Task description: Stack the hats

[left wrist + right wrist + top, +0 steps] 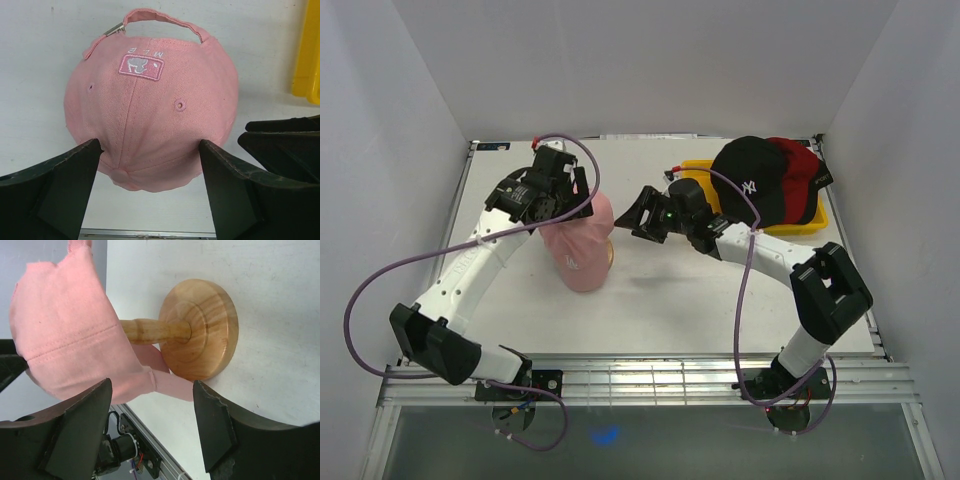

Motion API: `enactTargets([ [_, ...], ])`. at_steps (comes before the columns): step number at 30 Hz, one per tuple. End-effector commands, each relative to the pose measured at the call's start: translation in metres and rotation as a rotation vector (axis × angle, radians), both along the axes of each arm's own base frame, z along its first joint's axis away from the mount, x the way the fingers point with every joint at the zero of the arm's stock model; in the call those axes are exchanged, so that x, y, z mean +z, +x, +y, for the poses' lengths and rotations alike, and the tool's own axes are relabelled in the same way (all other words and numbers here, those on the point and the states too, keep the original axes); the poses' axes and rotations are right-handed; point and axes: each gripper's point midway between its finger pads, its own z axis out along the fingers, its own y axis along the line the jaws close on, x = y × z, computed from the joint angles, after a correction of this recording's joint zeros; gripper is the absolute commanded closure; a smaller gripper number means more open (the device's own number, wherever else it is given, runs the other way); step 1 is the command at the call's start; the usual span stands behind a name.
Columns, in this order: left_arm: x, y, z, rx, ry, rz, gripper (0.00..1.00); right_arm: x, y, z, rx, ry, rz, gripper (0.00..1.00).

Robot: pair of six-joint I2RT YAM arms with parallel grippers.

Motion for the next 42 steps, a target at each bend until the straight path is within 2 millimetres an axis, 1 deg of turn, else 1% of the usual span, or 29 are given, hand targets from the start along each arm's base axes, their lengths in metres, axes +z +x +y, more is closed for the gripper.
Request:
enactTargets([
  [1, 0.003, 0.002, 0.004, 0.022, 0.036, -0.002, 0.08, 0.022, 0.017, 0.008, 0.007, 0.025, -0.076, 0.28],
  [2, 0.002, 0.003, 0.004, 0.023, 0.044, 0.000, 0.07, 0.023, 0.020, 0.008, 0.009, 0.031, -0.081, 0.27],
  [3, 0.001, 0.003, 0.004, 0.020, 0.049, 0.004, 0.06, 0.030, 0.024, 0.009, 0.008, 0.041, -0.091, 0.27],
  [5, -0.002, 0.003, 0.005, 0.020, 0.066, 0.017, 0.06, 0.028, 0.027, 0.011, 0.013, 0.042, -0.086, 0.27],
  [7, -0.004, 0.004, 0.005, 0.023, 0.079, 0.027, 0.05, 0.030, 0.032, 0.016, 0.021, 0.049, -0.091, 0.26],
  [12, -0.003, 0.006, 0.006, 0.025, 0.091, 0.026, 0.03, 0.024, 0.037, 0.026, 0.043, 0.052, -0.074, 0.26],
  [13, -0.003, 0.005, 0.006, 0.022, 0.096, 0.033, 0.02, 0.018, 0.039, 0.027, 0.043, 0.046, -0.066, 0.27],
  [14, -0.003, 0.006, 0.005, 0.018, 0.100, 0.033, 0.02, 0.020, 0.041, 0.027, 0.042, 0.049, -0.069, 0.27],
  [17, -0.002, 0.007, 0.004, 0.006, 0.107, 0.038, 0.02, 0.015, 0.045, 0.026, 0.036, 0.042, -0.061, 0.27],
  [18, -0.006, 0.008, 0.004, 0.005, 0.116, 0.051, 0.02, 0.013, 0.046, 0.026, 0.036, 0.040, -0.059, 0.27],
  [20, -0.006, 0.008, 0.006, 0.012, 0.125, 0.054, 0.02, 0.011, 0.049, 0.023, 0.030, 0.037, -0.054, 0.27],
  [22, -0.001, 0.009, 0.007, 0.020, 0.126, 0.041, 0.02, 0.014, 0.052, 0.020, 0.025, 0.037, -0.059, 0.27],
  [23, 0.003, 0.009, 0.008, 0.023, 0.127, 0.031, 0.02, 0.016, 0.055, 0.017, 0.021, 0.030, -0.068, 0.27],
  [25, 0.013, 0.011, 0.009, 0.024, 0.122, 0.010, 0.02, 0.028, 0.059, 0.013, 0.013, 0.025, -0.097, 0.27],
  [26, 0.016, 0.011, 0.008, 0.023, 0.119, 0.003, 0.02, 0.031, 0.062, 0.009, 0.005, 0.016, -0.106, 0.27],
  [27, 0.021, 0.012, 0.007, 0.019, 0.112, -0.007, 0.02, 0.030, 0.063, 0.006, 0.008, -0.009, -0.109, 0.27],
  [28, 0.029, 0.013, 0.006, 0.015, 0.103, -0.025, 0.02, 0.041, 0.066, 0.004, 0.004, -0.007, -0.128, 0.27],
  [29, 0.033, 0.013, 0.004, 0.004, 0.093, -0.030, 0.02, 0.040, 0.068, -0.001, -0.003, -0.023, -0.124, 0.26],
  [31, 0.042, 0.015, 0.002, -0.008, 0.080, -0.050, 0.02, 0.050, 0.068, -0.006, -0.008, -0.029, -0.148, 0.27],
  [32, 0.045, 0.014, 0.000, -0.016, 0.072, -0.055, 0.02, 0.051, 0.071, -0.011, -0.021, -0.037, -0.154, 0.27],
  [33, 0.048, 0.014, 0.000, -0.019, 0.069, -0.061, 0.02, 0.057, 0.069, -0.014, -0.023, -0.038, -0.166, 0.26],
  [36, 0.056, 0.014, -0.001, -0.033, 0.059, -0.080, 0.02, 0.059, 0.073, -0.026, -0.045, -0.049, -0.176, 0.26],
  [37, 0.059, 0.014, -0.001, -0.035, 0.058, -0.087, 0.02, 0.064, 0.071, -0.033, -0.050, -0.058, -0.182, 0.26],
  [38, 0.062, 0.014, -0.002, -0.038, 0.054, -0.094, 0.02, 0.063, 0.074, -0.041, -0.061, -0.069, -0.179, 0.26],
  [39, 0.065, 0.013, -0.001, -0.039, 0.050, -0.103, 0.02, 0.071, 0.074, -0.049, -0.072, -0.070, -0.194, 0.26],
  [40, 0.069, 0.012, -0.001, -0.043, 0.045, -0.112, 0.02, 0.072, 0.080, -0.066, -0.094, -0.089, -0.194, 0.26],
  [41, 0.073, 0.012, -0.002, -0.046, 0.039, -0.124, 0.02, 0.072, 0.081, -0.077, -0.109, -0.098, -0.192, 0.26],
  [42, 0.076, 0.011, -0.002, -0.049, 0.035, -0.130, 0.02, 0.083, 0.081, -0.091, -0.132, -0.097, -0.206, 0.26],
])
